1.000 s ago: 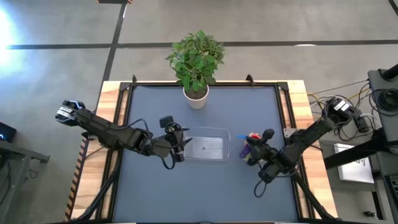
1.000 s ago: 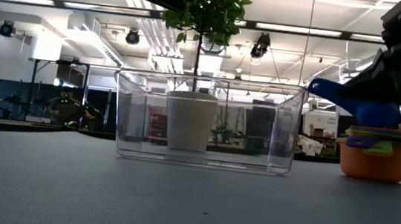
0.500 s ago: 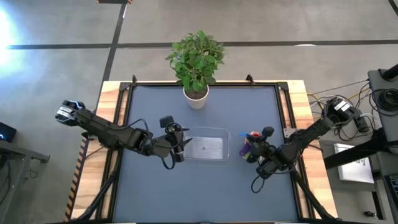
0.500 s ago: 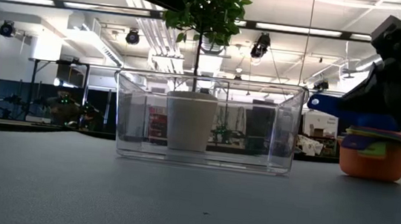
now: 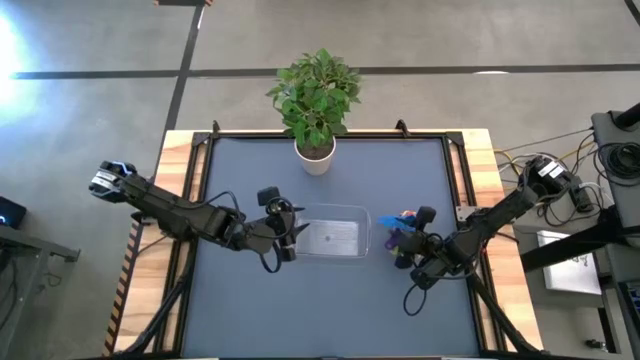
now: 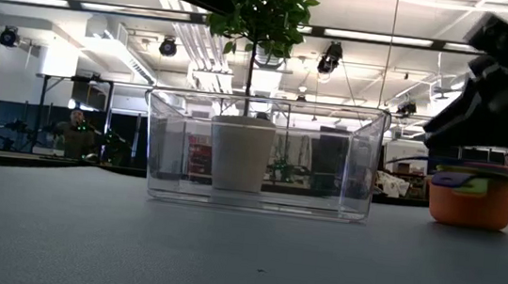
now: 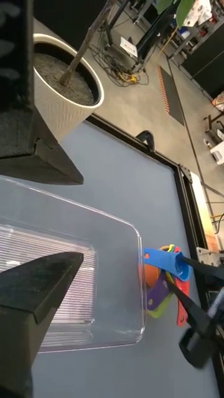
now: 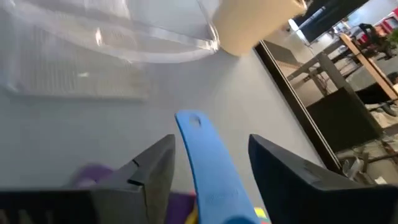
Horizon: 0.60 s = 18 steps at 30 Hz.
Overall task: Nest measuring cups in basket
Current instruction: Adjust the stacked measuring cups
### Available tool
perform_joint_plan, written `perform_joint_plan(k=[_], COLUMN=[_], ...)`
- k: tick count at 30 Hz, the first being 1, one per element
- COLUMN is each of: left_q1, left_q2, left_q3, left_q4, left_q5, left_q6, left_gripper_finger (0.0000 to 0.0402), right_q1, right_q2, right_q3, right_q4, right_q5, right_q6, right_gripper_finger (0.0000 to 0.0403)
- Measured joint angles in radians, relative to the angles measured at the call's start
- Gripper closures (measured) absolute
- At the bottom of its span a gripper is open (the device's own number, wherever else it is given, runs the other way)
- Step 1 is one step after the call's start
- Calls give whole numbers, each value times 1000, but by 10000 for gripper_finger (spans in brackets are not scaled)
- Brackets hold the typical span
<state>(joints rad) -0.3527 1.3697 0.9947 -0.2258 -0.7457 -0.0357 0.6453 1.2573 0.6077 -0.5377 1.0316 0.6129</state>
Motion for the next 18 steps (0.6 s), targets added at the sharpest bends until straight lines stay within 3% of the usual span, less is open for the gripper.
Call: perform_joint_plan(k=[6, 10, 13, 18], left_q1=[0, 0, 0, 0], left_q2=[0, 0, 0, 0], left_q3=[0, 0, 0, 0], left_q4=[-4, -4, -3, -9], left_q5=[9, 30, 30, 35], left_q6=[0, 0, 0, -1], left_gripper_finger=[232, 232, 232, 232], right_q1=[-16, -102, -203, -373], right_q2=[-1, -8, -5, 15], right_q3=[140, 237, 297, 376], right_q4=[-17, -100, -179, -252], right_q5=[-12, -24, -124, -353], right_q6=[-19, 103, 149, 38], right_gripper_finger=[193, 201, 216, 278])
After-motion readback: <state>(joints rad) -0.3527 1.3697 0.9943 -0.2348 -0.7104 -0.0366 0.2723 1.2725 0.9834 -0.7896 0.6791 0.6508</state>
